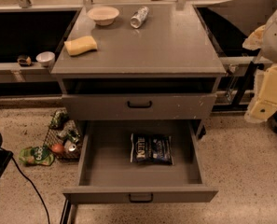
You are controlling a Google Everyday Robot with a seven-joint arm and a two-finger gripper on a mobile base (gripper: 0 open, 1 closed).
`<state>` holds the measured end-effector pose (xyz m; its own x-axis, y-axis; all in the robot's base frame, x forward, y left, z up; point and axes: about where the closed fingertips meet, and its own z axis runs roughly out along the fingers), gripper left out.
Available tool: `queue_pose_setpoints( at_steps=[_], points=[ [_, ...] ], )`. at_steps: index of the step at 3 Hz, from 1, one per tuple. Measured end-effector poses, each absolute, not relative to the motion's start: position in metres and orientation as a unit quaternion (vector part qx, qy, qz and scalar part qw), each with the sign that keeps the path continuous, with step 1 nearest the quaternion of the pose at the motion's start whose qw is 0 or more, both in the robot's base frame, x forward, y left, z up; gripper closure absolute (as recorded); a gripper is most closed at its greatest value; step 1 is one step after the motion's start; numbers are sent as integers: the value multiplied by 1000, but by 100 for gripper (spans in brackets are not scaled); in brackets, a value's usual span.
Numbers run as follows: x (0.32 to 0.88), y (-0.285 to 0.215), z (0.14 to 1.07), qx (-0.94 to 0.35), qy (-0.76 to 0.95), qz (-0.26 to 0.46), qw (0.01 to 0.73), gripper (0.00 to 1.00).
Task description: Pick blue chip bag from middle drawer and place on counter
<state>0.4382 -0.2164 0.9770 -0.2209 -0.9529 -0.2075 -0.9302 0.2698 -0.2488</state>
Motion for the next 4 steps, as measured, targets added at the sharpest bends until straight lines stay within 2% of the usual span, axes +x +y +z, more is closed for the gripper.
queue_pose_setpoints(
  at_steps=[2, 4],
  points=[
    [448, -207, 950, -608, 773, -20, 181, 0],
    [460, -147, 800, -607, 747, 119, 242, 0]
  ],
)
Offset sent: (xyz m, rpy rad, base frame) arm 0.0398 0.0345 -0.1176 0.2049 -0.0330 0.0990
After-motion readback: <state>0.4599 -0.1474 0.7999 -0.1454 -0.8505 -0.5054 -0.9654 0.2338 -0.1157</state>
